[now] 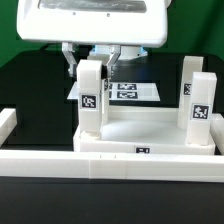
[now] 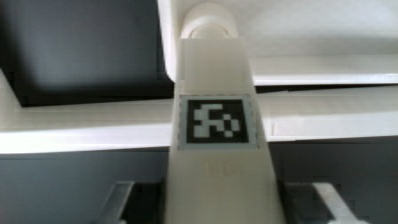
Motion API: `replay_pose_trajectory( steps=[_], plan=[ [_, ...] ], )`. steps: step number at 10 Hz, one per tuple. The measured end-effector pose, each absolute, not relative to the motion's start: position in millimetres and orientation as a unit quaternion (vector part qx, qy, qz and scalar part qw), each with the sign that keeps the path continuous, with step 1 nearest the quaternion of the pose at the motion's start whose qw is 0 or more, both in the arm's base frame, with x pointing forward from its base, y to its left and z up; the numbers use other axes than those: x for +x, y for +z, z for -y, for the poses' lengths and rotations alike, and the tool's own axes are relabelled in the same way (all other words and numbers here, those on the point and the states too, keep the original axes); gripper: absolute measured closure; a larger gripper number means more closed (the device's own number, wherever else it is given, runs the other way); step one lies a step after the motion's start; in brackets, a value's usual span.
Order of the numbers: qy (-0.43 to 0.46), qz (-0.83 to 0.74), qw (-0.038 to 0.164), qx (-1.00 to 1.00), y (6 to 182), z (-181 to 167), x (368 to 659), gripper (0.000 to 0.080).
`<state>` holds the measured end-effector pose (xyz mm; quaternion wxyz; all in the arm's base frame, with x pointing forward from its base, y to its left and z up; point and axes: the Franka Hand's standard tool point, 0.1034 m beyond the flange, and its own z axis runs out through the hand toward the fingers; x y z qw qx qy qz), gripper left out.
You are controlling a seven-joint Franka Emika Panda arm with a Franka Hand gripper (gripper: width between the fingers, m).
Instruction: Assemble desk
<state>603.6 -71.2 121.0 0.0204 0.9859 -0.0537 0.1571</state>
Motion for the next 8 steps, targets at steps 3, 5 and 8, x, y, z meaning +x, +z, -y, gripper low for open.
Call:
replay_pose_trajectory(
  steps=[3, 5, 8],
  plan=[
    [0.169, 0.053, 0.028, 0.984, 120.1, 72.7, 603.1, 0.0509],
    [0.181, 0.054, 0.036, 0.981, 119.9, 75.9, 601.6, 0.0509],
    [0.185, 0.055, 0.038, 0.98, 120.1, 76.0, 601.7, 0.0508]
  ],
)
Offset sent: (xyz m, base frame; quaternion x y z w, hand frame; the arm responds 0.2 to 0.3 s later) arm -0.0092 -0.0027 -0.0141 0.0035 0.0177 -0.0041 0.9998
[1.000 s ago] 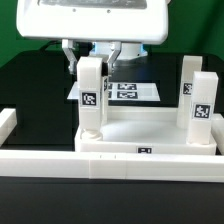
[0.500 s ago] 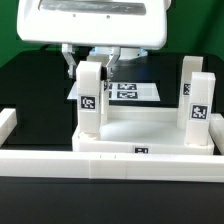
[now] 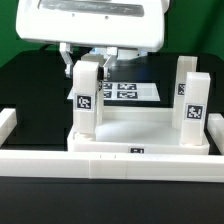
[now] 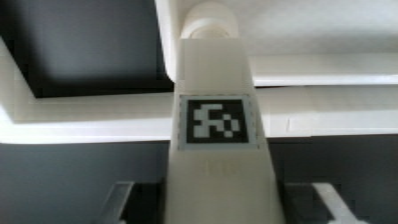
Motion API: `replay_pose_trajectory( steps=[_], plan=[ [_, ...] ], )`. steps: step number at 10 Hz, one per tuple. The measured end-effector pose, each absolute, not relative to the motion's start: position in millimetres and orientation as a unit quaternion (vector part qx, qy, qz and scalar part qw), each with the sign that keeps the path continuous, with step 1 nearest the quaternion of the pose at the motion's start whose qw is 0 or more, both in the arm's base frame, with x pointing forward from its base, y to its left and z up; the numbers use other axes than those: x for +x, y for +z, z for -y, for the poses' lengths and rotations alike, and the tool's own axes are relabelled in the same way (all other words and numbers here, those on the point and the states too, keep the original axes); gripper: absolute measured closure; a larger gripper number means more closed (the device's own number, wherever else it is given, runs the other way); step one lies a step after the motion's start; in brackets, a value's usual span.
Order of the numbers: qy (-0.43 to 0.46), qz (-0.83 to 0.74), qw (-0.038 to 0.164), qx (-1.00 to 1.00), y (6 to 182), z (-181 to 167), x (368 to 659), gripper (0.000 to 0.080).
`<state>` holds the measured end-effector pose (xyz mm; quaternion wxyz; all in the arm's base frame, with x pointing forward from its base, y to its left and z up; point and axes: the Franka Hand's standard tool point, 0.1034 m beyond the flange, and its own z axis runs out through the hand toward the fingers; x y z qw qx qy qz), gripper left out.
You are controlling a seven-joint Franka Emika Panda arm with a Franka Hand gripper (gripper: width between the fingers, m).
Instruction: Assemble desk
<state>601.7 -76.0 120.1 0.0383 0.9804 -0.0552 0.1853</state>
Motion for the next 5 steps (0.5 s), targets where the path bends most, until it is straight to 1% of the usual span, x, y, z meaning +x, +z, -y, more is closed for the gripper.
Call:
replay_pose_trajectory(
  steps=[1, 2, 3, 4, 5],
  plan=[
    [0.185, 0.055, 0.038, 0.98, 120.1, 76.1, 601.7, 0.0508],
    [0.185, 0.055, 0.038, 0.98, 120.1, 76.1, 601.7, 0.034],
    [0.185, 0.055, 0.038, 0.98, 120.1, 76.1, 601.7, 0.0193],
    [0.185, 0.055, 0.038, 0.98, 120.1, 76.1, 601.7, 0.0163],
    [0.185, 0.055, 0.038, 0.98, 120.1, 76.1, 601.7, 0.0163]
  ],
)
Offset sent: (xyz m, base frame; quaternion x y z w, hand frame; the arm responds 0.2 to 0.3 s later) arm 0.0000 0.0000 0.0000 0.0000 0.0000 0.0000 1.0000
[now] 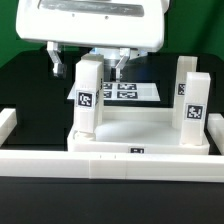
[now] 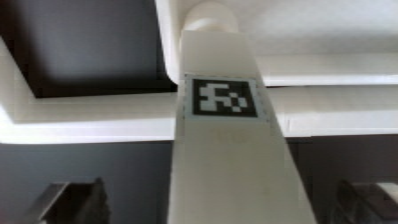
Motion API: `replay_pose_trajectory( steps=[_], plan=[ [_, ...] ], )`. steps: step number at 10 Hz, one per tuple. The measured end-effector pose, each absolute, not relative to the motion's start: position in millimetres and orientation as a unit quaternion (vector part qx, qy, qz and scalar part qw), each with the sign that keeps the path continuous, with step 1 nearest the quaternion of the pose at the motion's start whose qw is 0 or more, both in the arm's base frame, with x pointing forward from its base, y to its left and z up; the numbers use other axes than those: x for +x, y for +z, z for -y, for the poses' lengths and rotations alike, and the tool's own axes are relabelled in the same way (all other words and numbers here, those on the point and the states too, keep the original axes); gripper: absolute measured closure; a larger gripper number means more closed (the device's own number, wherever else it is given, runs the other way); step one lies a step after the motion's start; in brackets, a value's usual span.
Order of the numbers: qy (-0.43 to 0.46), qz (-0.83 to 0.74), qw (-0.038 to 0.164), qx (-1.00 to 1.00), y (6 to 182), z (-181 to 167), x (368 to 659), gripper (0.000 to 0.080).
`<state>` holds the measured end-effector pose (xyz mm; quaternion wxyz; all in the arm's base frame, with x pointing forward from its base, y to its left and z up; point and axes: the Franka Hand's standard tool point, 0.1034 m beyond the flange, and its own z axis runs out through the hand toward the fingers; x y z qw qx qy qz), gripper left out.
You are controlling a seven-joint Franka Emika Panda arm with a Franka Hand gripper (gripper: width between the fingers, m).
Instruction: Assemble desk
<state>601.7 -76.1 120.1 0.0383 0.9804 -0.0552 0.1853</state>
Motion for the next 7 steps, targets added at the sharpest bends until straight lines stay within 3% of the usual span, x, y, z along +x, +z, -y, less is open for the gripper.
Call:
replay_pose_trajectory(
  steps=[4, 7],
  plan=[
    [0.19, 0.057, 0.037, 0.979, 126.4, 78, 603, 0.0151],
    [0.195, 0.059, 0.025, 0.979, 144.4, 73, 606, 0.0151]
  ],
)
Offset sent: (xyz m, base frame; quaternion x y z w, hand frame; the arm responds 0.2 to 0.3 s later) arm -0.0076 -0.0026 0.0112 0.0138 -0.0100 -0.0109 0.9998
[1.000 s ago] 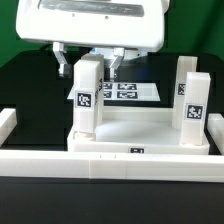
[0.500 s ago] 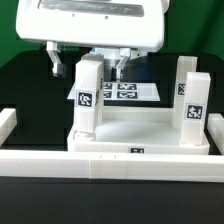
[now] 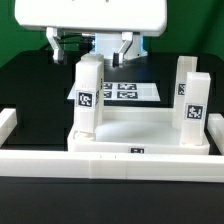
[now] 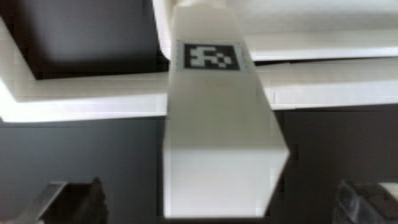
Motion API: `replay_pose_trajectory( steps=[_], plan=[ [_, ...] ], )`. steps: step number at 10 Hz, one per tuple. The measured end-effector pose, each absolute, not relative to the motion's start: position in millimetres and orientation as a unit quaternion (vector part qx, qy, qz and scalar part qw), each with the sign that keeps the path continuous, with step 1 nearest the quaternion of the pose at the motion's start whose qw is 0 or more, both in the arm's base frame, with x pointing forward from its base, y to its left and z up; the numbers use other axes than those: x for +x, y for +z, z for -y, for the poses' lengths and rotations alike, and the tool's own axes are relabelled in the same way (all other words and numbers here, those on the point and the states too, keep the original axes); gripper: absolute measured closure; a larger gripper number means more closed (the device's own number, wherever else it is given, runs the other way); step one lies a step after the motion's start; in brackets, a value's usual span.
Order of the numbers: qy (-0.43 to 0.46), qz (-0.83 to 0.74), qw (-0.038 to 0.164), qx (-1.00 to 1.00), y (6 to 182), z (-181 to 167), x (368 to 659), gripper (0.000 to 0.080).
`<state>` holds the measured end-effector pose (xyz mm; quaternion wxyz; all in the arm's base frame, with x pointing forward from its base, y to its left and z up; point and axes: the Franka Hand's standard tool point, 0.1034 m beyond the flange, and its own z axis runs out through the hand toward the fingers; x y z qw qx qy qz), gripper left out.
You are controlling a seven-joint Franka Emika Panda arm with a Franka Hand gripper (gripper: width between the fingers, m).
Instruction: Assemble desk
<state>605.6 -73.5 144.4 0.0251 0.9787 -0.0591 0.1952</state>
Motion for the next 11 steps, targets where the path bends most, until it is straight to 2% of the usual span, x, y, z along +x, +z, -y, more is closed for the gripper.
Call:
replay_pose_trajectory(
  steps=[4, 5, 6, 7, 9, 11],
  plan=[
    [0.18, 0.062, 0.019, 0.981, 139.0, 72, 603, 0.0151],
    [0.137, 0.072, -0.001, 0.988, 132.5, 70, 596, 0.0151],
    [0.1, 0.076, -0.012, 0.992, 132.4, 72, 597, 0.0151],
    [0.084, 0.076, -0.011, 0.993, 131.5, 78, 600, 0.0151],
    [0.008, 0.08, -0.031, 0.996, 126.3, 81, 591, 0.0151],
    [-0.017, 0.072, -0.031, 0.997, 123.2, 80, 592, 0.0151]
  ],
)
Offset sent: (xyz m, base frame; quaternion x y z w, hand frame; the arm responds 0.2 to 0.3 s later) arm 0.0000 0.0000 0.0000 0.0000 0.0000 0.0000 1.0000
